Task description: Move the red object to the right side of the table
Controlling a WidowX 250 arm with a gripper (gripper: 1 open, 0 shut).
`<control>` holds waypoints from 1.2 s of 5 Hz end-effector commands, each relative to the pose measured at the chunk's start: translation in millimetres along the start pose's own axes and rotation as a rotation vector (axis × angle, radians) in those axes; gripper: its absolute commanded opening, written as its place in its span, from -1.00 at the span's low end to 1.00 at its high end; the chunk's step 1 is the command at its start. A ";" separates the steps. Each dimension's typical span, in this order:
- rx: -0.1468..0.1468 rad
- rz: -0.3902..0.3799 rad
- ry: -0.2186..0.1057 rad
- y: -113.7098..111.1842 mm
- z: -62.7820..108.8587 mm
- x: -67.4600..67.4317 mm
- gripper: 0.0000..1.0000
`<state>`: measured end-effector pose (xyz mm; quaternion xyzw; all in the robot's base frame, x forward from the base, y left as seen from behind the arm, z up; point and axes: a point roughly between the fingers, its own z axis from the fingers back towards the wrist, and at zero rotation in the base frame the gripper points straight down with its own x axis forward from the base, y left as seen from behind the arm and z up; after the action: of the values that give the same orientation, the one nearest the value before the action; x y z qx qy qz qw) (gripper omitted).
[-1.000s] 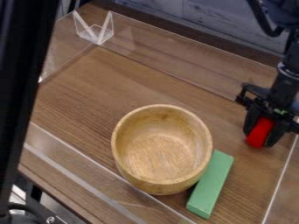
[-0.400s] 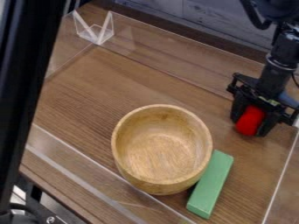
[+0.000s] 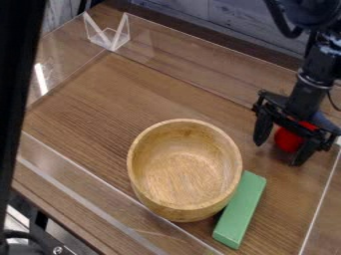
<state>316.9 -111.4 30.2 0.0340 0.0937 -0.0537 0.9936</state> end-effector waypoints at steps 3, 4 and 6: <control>-0.023 0.082 -0.109 -4.1 25.7 20.9 -1.00; -0.032 0.147 -0.094 2.9 30.1 23.0 1.00; -0.055 0.212 -0.083 21.6 37.2 15.5 1.00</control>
<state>334.0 -95.0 36.0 0.0270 0.0895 0.0501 0.9944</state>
